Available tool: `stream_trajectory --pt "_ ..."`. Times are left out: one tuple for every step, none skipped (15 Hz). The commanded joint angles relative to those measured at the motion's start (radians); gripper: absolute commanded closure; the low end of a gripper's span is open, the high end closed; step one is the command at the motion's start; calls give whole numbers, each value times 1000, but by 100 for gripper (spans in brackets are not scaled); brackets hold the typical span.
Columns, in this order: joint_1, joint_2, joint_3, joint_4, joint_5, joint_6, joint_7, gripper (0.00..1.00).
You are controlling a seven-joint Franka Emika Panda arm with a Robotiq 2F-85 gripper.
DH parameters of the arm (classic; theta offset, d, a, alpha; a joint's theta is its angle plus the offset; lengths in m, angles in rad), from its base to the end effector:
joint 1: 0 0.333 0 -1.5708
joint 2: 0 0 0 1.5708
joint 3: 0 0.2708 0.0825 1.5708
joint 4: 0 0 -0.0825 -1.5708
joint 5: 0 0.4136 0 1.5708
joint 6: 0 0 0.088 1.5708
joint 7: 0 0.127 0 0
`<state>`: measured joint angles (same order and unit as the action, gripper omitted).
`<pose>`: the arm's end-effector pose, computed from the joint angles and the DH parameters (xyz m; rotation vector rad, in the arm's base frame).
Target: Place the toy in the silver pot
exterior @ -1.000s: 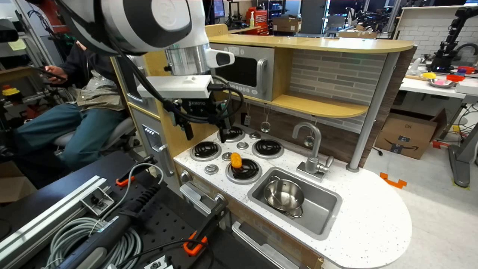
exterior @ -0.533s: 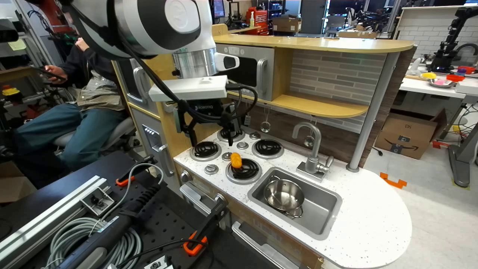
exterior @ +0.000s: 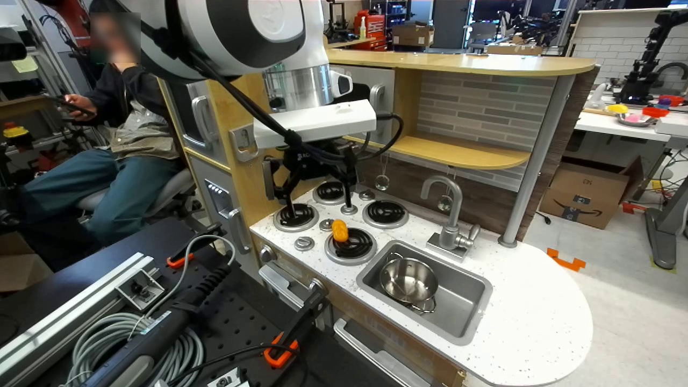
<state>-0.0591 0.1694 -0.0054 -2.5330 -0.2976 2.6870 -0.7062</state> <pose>0.4621 -0.0232 0.1180 2.7180 1.3306 -0.0951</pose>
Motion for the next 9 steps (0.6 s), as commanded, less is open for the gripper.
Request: stream_trajectory --pt "-2 -1 2 1 0 -2 1 0" --pt "-2 -1 2 1 0 -2 1 0" --pt "3 27 0 -1 -7 51 29 0" --pt "8 50 -1 2 -23 90 40 0" --pt "16 85 3 13 -30 131 58 0" --pt "19 117 9 19 -26 183 63 0" --pt "51 161 -17 42 -97 216 119 0" --pt "79 197 -37 64 -138 237 163 0" --pt "108 245 -50 99 -167 249 214 0"
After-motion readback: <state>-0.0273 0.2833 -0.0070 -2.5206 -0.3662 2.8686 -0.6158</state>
